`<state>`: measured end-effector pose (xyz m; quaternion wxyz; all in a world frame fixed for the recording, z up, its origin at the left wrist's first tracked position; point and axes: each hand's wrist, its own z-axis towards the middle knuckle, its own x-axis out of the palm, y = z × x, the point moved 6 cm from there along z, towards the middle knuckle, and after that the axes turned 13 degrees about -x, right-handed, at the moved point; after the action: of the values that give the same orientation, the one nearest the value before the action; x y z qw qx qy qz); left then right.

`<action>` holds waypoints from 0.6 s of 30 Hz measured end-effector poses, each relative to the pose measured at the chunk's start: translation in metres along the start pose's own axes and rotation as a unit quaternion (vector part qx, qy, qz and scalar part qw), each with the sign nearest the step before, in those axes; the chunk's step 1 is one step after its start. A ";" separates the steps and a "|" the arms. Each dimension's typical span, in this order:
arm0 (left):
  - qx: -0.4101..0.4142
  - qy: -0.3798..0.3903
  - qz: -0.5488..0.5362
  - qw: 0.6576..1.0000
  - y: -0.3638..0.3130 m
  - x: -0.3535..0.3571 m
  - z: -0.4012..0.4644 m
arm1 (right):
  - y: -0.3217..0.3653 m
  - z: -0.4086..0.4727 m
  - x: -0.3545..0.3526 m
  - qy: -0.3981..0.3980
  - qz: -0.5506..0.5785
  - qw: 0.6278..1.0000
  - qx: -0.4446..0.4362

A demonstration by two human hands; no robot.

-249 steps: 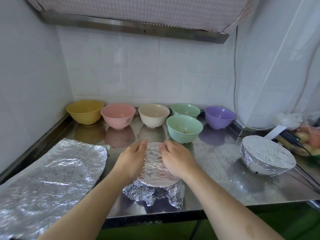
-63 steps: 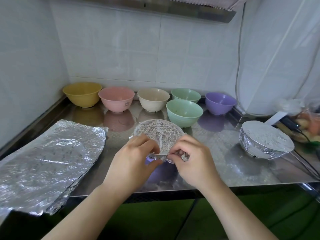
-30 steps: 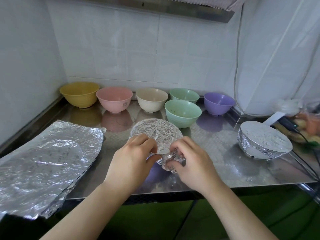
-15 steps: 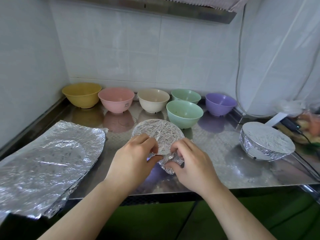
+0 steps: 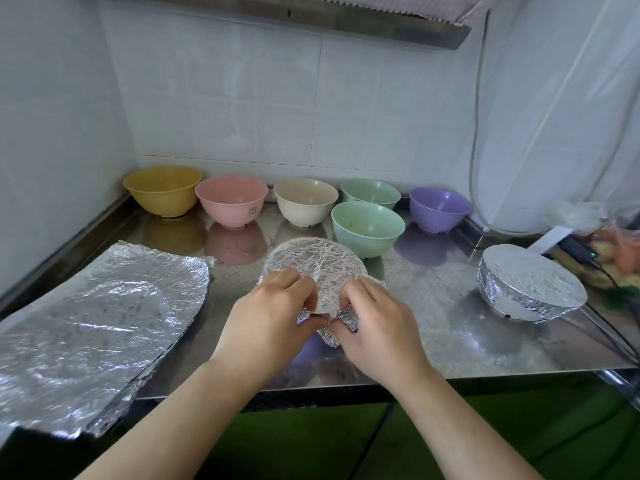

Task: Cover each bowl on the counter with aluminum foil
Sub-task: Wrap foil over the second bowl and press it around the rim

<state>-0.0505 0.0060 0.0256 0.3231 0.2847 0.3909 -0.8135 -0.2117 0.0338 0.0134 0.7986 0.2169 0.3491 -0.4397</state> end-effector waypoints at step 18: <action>0.003 0.014 0.003 1.000 0.007 0.004 0.006 | -0.008 0.012 -0.003 0.006 0.094 0.996 0.002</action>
<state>-0.0489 -0.0042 0.0227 0.3197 0.2982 0.3922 -0.8093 -0.2156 0.0233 0.0237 0.8335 0.2535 0.3312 -0.3623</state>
